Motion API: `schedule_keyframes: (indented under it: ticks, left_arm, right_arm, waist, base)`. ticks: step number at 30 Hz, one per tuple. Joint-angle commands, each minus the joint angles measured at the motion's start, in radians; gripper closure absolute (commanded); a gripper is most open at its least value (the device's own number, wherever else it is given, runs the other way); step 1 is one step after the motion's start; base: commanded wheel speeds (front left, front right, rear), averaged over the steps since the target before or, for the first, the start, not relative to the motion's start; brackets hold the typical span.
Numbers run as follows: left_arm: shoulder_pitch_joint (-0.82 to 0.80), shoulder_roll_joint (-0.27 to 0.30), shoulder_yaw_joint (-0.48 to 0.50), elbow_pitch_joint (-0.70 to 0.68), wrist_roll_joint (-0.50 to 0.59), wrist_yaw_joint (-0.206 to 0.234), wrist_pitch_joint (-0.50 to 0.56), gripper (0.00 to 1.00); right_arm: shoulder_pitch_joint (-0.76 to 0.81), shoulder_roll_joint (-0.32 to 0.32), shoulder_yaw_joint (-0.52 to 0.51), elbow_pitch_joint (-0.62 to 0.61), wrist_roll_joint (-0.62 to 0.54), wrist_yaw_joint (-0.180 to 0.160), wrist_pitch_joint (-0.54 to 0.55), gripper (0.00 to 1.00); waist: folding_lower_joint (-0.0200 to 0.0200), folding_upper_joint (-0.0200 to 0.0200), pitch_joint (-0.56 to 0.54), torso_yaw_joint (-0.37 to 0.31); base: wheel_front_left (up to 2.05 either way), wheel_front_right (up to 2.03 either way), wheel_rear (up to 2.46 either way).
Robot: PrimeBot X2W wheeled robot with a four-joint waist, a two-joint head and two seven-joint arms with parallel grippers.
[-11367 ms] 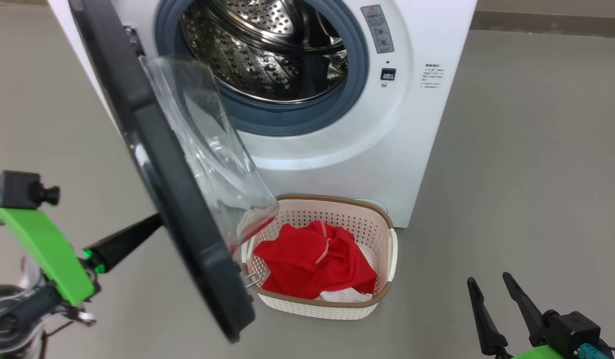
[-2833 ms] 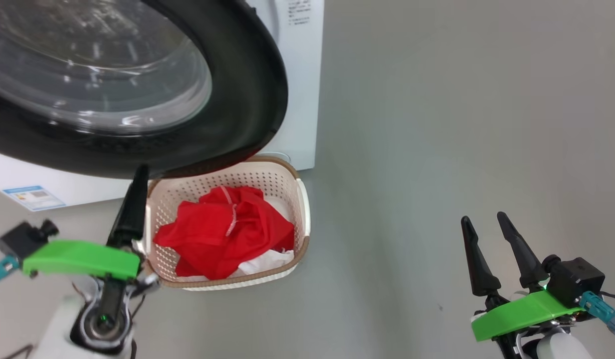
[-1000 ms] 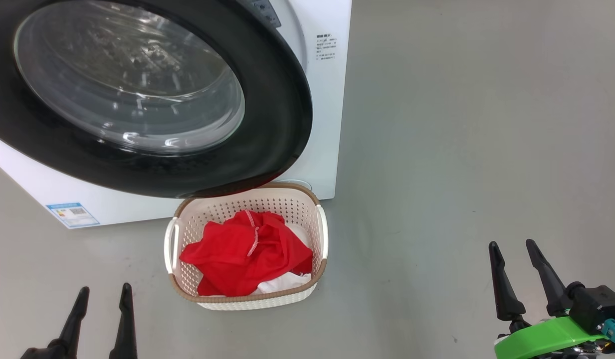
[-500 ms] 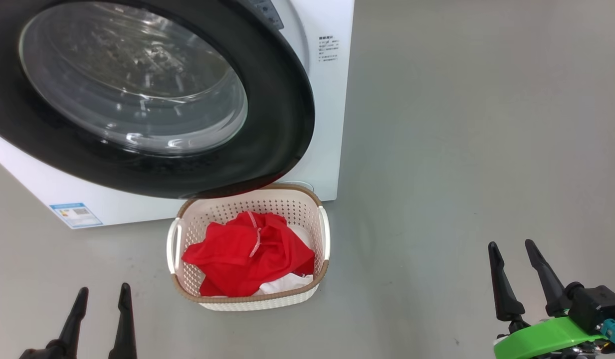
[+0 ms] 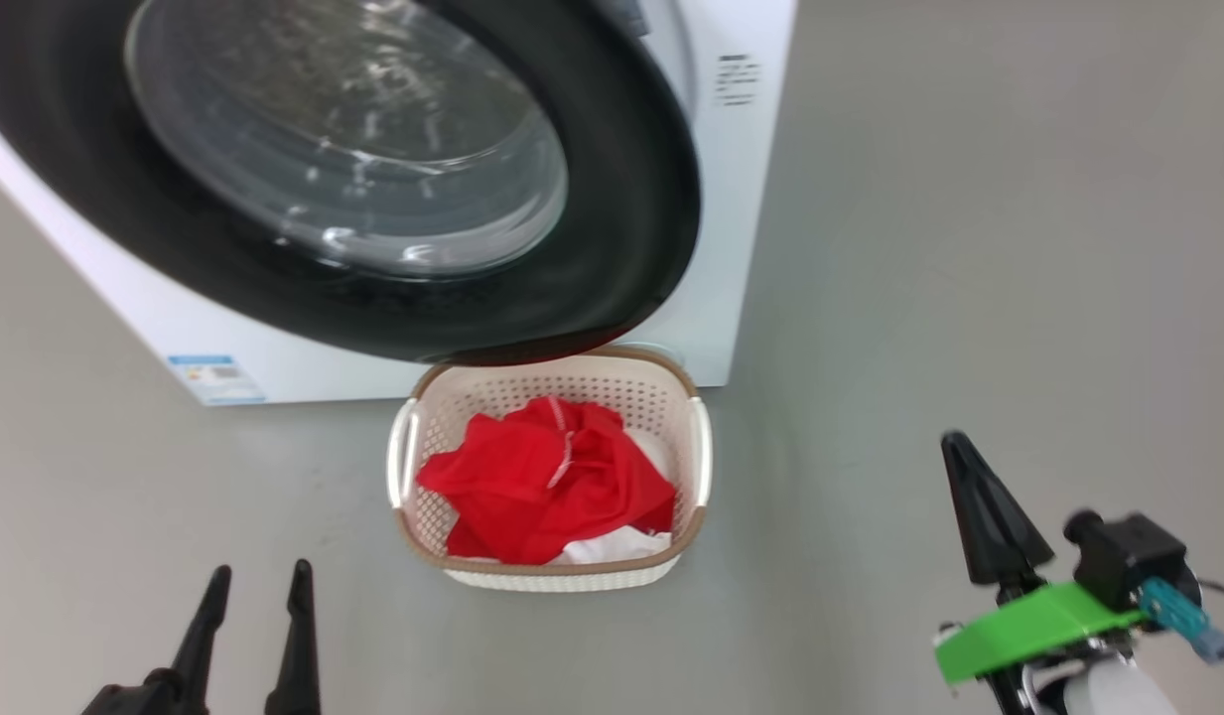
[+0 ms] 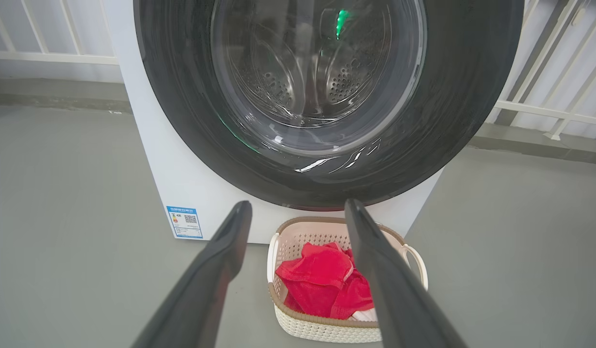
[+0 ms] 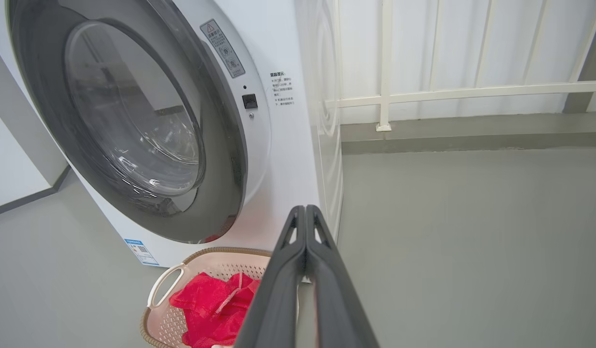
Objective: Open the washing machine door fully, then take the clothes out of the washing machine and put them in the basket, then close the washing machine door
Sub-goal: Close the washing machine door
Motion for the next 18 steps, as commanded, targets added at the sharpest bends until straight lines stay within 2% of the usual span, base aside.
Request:
schedule_keyframes:
  ticks: [1, 9, 18]
  left_arm:
    - [-0.036, 0.006, 0.015, -0.027, -0.016, -0.006, -0.009, 0.00]
    - [-0.067, 0.002, -0.042, -0.032, -0.058, -0.006, -0.009, 0.00]
    - [-0.118, 0.002, -0.093, -0.043, -0.113, -0.006, -0.009, 0.00]
  right_arm:
    - [-0.065, -0.020, 0.045, -0.011, 0.004, 0.005, -0.006, 1.00]
    - [-0.226, -0.043, 0.129, 0.030, 0.016, 0.005, -0.006, 1.00]
    - [-0.415, -0.062, 0.177, 0.065, 0.031, 0.005, -0.006, 1.00]
  waist:
    - [0.0000, -0.0001, 0.019, 0.049]
    - [0.0000, -0.0001, 0.071, 0.130]
    - [0.0000, -0.0001, 0.152, 0.204]
  base:
    - [0.00, 0.00, 0.00]
    - [0.00, 0.00, 0.00]
    - [0.00, 0.00, 0.00]
